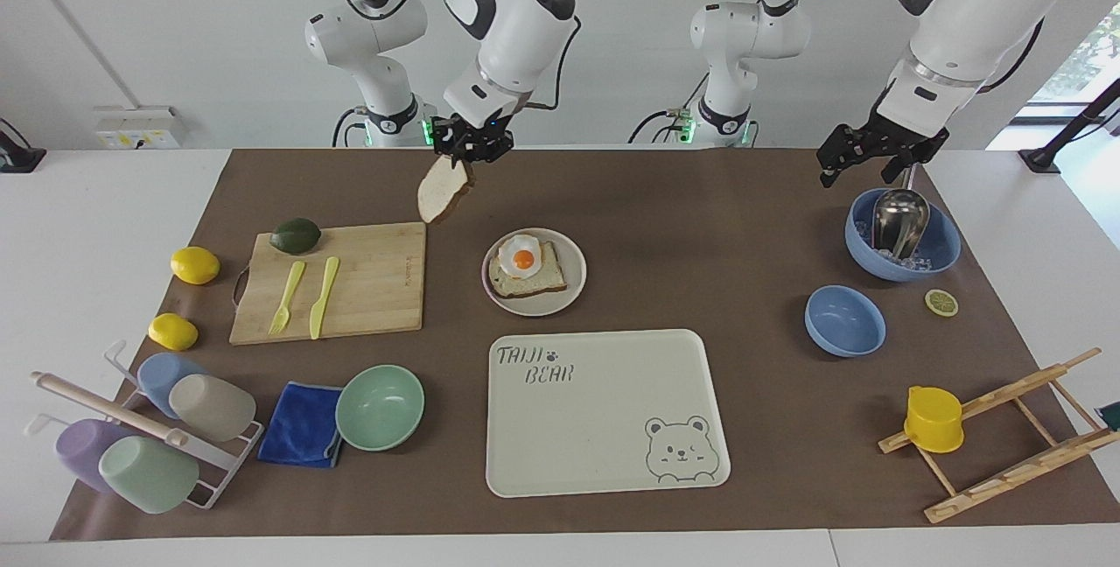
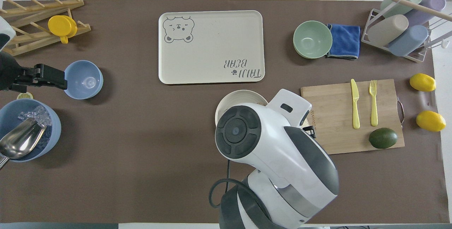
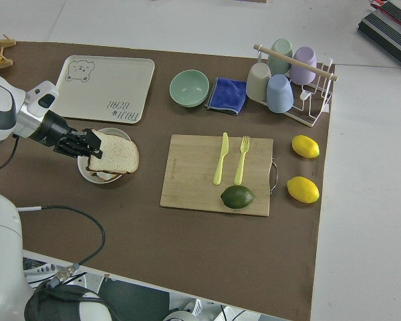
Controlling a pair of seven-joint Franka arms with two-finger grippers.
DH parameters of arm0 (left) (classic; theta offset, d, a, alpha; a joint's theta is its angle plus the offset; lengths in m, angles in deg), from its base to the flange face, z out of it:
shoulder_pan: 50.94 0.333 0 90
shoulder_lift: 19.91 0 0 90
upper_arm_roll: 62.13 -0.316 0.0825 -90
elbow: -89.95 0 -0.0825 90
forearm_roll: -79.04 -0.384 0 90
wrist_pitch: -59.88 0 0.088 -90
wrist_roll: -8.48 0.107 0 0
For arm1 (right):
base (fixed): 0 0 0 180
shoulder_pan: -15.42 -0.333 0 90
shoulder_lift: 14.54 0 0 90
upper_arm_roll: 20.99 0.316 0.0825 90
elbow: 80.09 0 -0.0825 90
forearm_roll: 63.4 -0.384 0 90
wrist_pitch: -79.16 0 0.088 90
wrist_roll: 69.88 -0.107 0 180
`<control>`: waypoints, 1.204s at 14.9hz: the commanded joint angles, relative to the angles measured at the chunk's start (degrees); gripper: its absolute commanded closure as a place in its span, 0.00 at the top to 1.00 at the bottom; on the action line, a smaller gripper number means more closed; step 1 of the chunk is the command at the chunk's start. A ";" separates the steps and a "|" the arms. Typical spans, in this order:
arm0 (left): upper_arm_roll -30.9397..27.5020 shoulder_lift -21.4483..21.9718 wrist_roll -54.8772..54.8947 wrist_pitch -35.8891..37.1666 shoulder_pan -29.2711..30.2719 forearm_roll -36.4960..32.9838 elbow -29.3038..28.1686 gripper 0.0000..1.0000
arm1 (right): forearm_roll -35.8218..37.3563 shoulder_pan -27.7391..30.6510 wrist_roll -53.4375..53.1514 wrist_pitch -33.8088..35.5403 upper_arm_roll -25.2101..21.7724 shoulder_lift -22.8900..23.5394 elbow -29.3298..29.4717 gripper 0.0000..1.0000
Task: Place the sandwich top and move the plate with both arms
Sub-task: 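Lift the bread slice and carry it over the white plate, then lower the bread onto the fried egg and open the right gripper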
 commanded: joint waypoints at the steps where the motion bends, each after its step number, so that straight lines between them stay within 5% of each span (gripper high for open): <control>1: 0.41 0.85 0.68 -0.64 1.14 -0.92 -0.90 1.00 | 0.87 -1.21 -0.61 0.44 -0.04 7.57 8.82 0.00; 7: 0.32 0.85 0.95 -0.64 1.94 -0.92 -0.90 1.00 | 0.88 -2.97 -9.74 -3.86 -0.31 17.86 11.39 0.00; 18: 0.41 0.76 0.51 -1.35 2.55 -0.92 -0.90 1.00 | -0.53 -2.89 -16.34 -10.62 -0.22 19.18 7.97 0.00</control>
